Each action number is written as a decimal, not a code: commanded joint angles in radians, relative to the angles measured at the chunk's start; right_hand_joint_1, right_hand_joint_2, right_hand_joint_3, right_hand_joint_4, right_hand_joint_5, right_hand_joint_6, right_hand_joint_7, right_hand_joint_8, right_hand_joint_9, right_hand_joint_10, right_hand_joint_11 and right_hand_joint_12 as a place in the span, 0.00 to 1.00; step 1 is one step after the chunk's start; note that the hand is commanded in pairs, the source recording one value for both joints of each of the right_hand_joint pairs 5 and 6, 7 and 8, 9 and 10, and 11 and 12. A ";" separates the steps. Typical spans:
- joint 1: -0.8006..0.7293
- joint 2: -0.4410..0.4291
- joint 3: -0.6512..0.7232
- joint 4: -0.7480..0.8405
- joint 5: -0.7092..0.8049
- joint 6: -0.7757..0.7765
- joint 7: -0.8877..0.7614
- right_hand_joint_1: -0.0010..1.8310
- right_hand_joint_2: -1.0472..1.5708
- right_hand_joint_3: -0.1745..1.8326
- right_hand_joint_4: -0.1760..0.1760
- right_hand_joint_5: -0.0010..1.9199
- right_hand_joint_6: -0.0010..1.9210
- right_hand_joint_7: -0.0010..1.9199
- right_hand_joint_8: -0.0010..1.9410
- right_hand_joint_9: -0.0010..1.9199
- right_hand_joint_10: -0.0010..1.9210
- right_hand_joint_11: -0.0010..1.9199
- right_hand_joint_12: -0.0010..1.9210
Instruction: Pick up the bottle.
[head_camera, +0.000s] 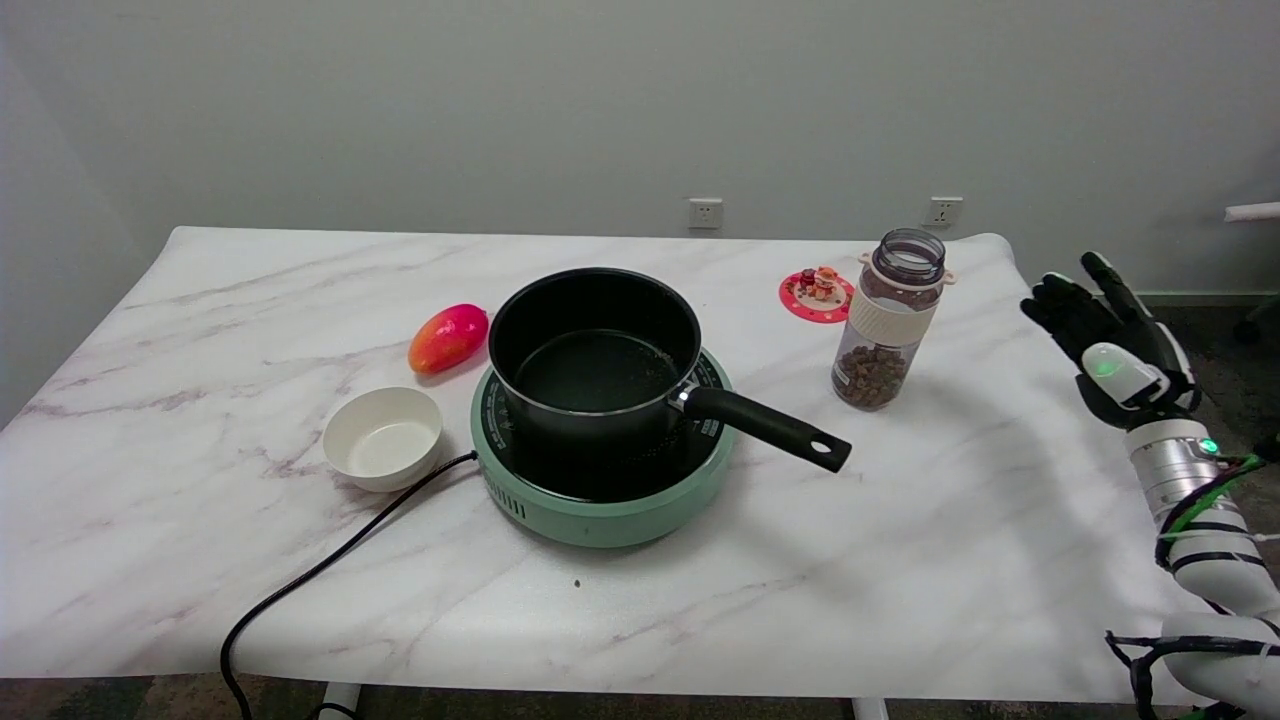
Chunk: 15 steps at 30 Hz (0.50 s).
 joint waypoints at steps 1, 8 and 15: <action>0.134 0.007 -0.006 -0.061 -0.316 -0.103 0.000 0.69 0.17 0.65 0.50 0.14 0.14 0.34 0.34 0.28 0.28 0.29 0.29; 0.178 0.003 -0.028 -0.075 -0.352 -0.084 0.000 0.70 0.17 0.63 0.50 0.14 0.14 0.38 0.37 0.28 0.28 0.31 0.31; 0.222 0.010 -0.082 -0.106 -0.413 -0.080 0.000 0.71 0.17 0.63 0.50 0.14 0.14 0.40 0.39 0.29 0.29 0.31 0.31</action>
